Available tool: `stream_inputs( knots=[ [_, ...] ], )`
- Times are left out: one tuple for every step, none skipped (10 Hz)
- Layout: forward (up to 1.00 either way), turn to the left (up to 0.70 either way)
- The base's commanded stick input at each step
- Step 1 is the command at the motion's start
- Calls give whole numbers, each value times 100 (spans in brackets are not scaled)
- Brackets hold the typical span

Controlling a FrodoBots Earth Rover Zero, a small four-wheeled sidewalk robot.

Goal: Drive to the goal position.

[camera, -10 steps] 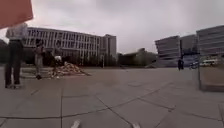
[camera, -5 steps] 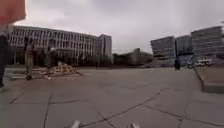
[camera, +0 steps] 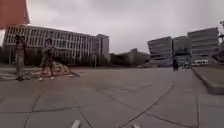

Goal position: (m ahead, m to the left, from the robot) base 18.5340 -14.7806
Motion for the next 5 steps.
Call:
stream_inputs(
  knots=[
    [70,-4],
    [70,0],
    [70,0],
    [70,0],
    [70,0]
  ],
)
